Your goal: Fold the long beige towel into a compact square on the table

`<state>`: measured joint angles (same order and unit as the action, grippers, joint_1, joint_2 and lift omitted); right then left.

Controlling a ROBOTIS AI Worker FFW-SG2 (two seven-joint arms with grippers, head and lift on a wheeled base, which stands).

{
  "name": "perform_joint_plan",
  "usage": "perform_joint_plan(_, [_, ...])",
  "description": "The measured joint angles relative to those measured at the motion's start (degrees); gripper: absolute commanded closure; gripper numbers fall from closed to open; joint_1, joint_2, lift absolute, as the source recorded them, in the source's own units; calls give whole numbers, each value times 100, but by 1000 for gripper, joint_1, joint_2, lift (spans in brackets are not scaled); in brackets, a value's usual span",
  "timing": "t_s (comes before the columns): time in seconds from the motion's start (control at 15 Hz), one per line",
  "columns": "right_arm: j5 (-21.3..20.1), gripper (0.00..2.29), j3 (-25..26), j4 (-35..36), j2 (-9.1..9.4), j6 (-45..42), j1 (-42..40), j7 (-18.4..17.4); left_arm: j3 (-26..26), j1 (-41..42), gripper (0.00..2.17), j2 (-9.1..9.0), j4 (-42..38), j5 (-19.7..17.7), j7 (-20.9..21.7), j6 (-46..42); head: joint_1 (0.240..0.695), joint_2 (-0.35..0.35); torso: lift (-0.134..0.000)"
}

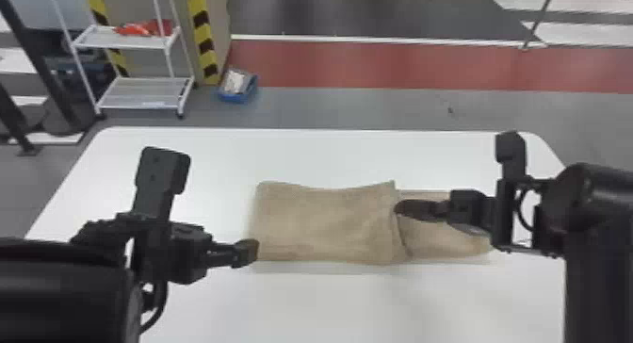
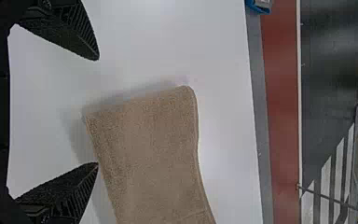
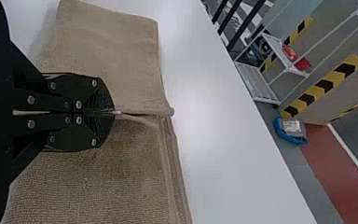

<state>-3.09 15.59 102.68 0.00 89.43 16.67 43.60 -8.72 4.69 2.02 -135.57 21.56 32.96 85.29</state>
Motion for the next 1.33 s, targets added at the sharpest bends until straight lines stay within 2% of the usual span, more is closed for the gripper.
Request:
perform_joint_plan(0.2, [115,1180,253,126,-11,0,39,54,13,19,76,0,-1,21,0,10,695,-48,-124])
perform_joint_plan(0.4, [332,1180,691,211,-260,0,144,58,-4,18,80,-3,47,1,-47,-7,695,-98,-124])
perform_joint_plan(0.47, [339,1180,748,195,-294,0,120,64,-15,18,80,-11,59,-14,-70,-32,695,-107,-124])
perform_joint_plan(0.73, [305,1180,821,-59,-316,0,-5,59,-23,23,80,-59,72,-49,-103,-93,695,-126,-124])
perform_joint_plan(0.93, [420,1180,988,291,-352,0,-51,87,20,23,80,-49,82,-67,-96,-96,695,-129,-124])
perform_joint_plan(1.07, [498,1180,1269,485,-516,0,-37,54,41,23,80,-36,106,-81,-90,-139,695,-170,-124])
perform_joint_plan(1.2, [462,1180,1392,310,-640,0,-53,-9,51,23,80,-30,169,-115,-88,-203,695,-194,-124])
perform_joint_plan(1.33, [409,1180,1309,71,-651,0,-95,-16,25,23,80,-44,211,-115,-76,-233,695,-199,-124])
